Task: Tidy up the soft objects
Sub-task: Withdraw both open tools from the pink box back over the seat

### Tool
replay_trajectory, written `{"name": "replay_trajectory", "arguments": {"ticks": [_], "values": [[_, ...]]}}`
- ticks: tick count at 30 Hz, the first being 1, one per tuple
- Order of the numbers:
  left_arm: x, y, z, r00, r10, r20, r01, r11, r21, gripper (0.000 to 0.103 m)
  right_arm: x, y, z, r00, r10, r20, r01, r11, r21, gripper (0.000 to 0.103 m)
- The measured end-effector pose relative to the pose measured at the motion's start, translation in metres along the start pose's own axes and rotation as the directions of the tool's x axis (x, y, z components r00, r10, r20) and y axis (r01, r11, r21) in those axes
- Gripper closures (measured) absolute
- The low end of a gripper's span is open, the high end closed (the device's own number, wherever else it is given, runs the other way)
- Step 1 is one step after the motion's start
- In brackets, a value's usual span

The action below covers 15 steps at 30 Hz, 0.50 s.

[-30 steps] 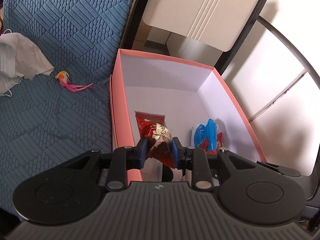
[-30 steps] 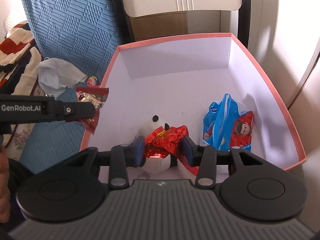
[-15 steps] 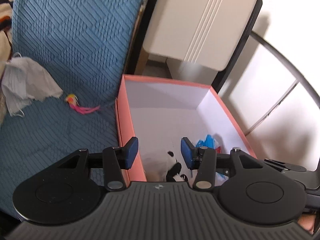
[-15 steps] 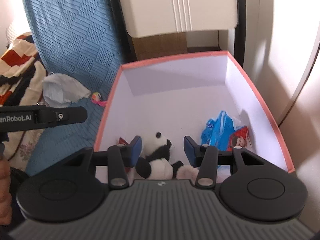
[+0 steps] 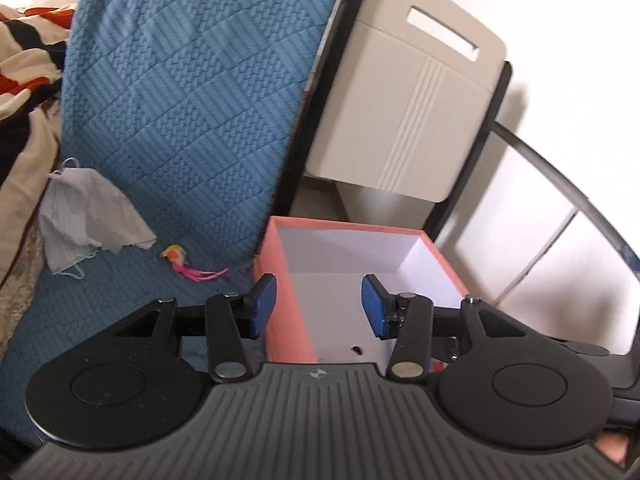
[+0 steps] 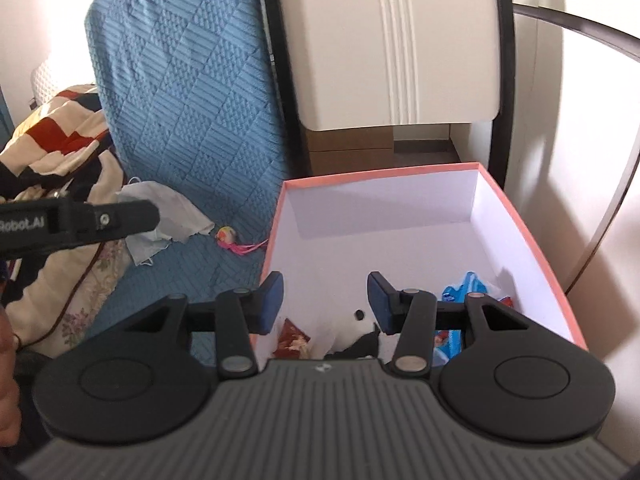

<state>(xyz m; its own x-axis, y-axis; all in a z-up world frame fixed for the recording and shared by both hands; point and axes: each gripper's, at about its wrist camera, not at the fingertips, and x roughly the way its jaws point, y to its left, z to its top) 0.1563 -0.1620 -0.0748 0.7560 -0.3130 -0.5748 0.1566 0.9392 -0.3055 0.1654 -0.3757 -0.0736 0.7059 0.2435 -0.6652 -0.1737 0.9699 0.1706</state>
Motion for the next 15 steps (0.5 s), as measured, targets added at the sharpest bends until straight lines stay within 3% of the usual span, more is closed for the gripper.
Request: {"name": "replay_trajectory", "arguments": {"ticks": [15], "values": [[-0.022, 0.042, -0.018, 0.997, 0.034, 0.066, -0.034, 0.999, 0.005, 0.050, 0.007, 0.052, -0.024, 0.999, 0.048, 0.008, -0.047, 0.997, -0.059, 0.054]]}}
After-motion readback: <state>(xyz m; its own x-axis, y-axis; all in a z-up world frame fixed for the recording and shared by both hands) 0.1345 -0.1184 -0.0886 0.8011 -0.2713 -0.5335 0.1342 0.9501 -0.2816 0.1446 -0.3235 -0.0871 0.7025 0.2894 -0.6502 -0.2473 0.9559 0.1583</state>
